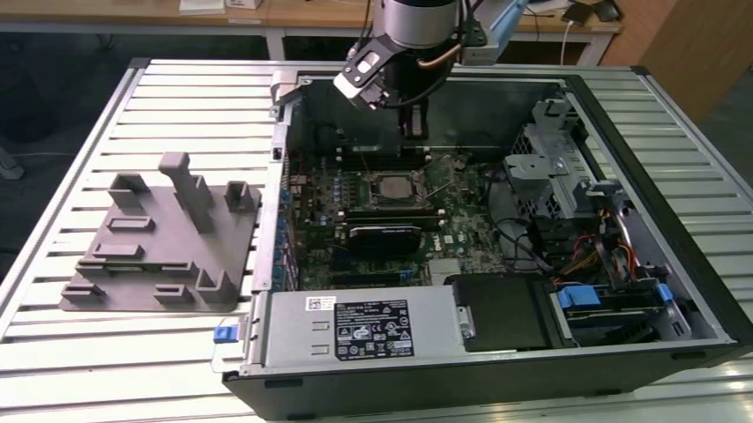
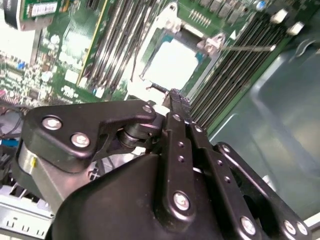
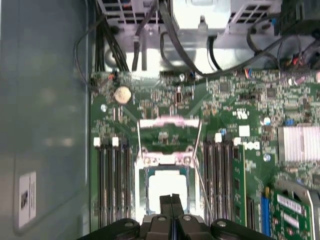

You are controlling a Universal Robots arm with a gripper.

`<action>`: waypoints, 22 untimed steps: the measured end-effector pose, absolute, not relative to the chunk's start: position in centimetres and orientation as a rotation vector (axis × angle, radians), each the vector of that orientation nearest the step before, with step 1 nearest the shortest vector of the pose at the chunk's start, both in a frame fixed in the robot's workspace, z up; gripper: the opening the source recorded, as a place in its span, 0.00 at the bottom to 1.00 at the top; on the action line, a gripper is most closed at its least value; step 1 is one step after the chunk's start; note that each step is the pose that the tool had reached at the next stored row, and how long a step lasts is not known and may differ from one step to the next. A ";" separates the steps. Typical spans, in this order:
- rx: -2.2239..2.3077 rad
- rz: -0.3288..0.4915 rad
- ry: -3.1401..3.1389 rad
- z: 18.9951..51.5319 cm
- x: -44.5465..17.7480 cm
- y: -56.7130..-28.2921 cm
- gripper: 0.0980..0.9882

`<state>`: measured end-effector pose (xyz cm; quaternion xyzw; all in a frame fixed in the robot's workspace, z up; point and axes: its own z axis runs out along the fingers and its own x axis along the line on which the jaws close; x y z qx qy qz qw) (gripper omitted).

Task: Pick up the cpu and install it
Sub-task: 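Close the cpu cover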

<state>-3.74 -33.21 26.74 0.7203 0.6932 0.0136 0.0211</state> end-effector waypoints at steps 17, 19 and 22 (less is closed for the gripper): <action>2.236 0.035 2.153 26.7 3.4 -33.2 0.01; 2.237 0.034 2.153 26.7 4.1 -33.2 0.01; 2.238 0.032 2.153 26.6 4.6 -33.2 0.01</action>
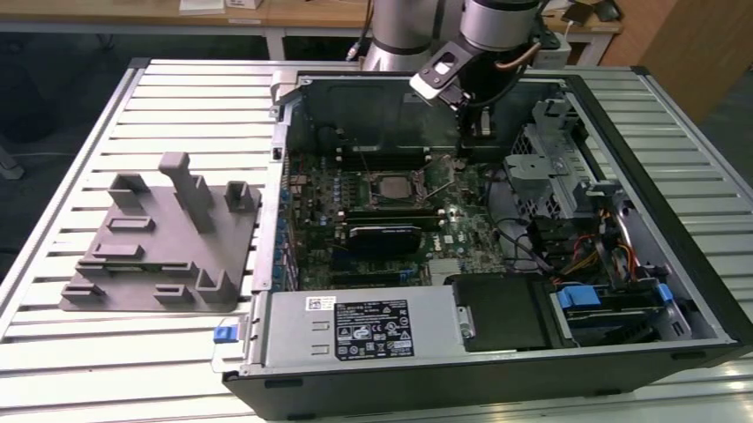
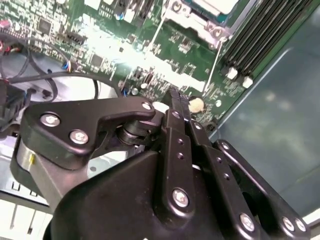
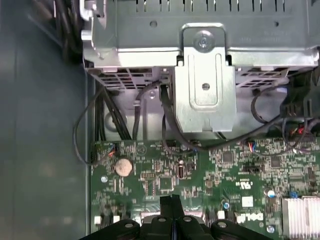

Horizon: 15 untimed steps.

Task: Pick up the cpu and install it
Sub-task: 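Close the cpu cover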

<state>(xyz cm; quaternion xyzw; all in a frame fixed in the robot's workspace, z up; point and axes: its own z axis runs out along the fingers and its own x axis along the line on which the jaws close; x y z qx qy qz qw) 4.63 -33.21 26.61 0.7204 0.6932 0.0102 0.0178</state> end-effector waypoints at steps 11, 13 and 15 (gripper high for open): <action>2.260 0.029 2.132 24.8 5.3 -33.2 0.01; 2.267 0.029 2.124 24.5 5.3 -33.2 0.01; 2.280 0.029 2.111 24.2 5.3 -33.2 0.01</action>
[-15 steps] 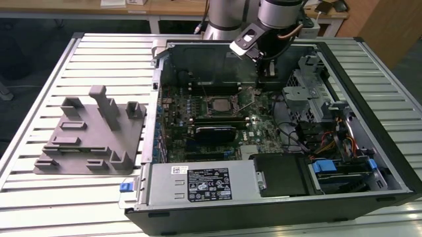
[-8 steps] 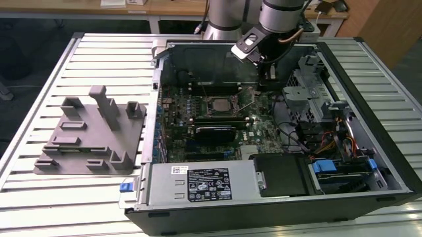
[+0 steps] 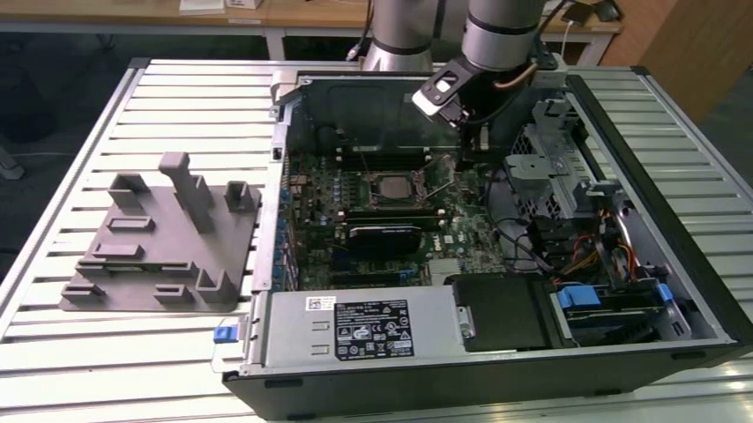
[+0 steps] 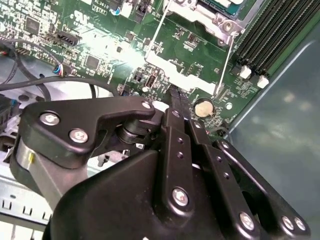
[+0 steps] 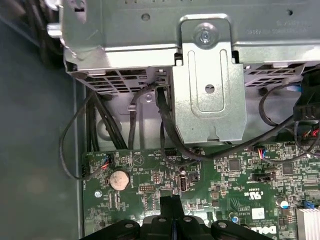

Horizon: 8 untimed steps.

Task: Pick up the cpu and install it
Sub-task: 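Close the cpu cover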

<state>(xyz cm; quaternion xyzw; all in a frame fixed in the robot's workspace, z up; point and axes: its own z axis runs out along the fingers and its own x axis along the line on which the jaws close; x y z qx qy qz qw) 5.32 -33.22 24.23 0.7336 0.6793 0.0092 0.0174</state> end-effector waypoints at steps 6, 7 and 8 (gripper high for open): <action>2.286 0.028 2.104 24.1 5.2 -33.2 0.01; 2.286 0.028 2.104 24.1 5.1 -33.2 0.01; 2.286 0.028 2.103 24.1 5.0 -33.2 0.01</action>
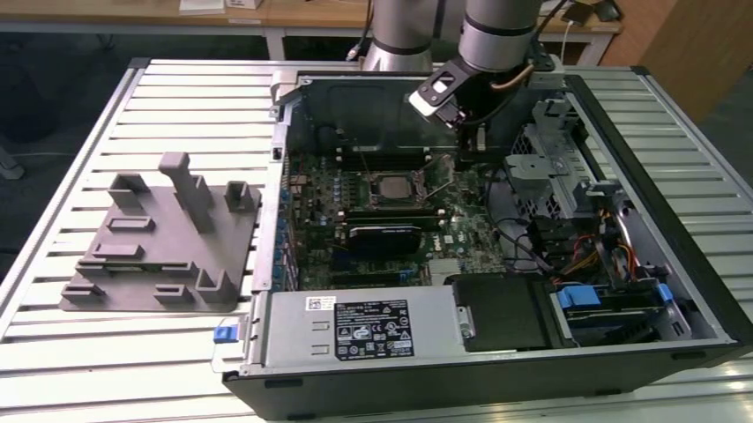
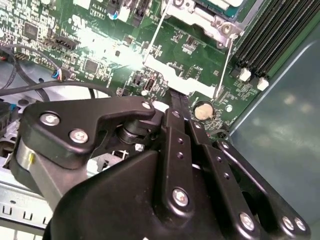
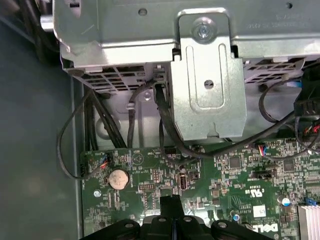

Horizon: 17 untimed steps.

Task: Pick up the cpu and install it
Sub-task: 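Close the cpu cover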

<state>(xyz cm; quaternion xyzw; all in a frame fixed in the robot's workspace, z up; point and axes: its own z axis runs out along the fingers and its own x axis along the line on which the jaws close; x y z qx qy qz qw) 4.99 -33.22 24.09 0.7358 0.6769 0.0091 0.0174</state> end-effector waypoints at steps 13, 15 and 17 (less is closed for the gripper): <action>2.286 0.029 2.103 24.1 2.6 -33.0 0.01; 2.286 0.030 2.103 24.1 1.9 -33.0 0.01; 2.285 0.030 2.103 24.1 1.4 -32.9 0.01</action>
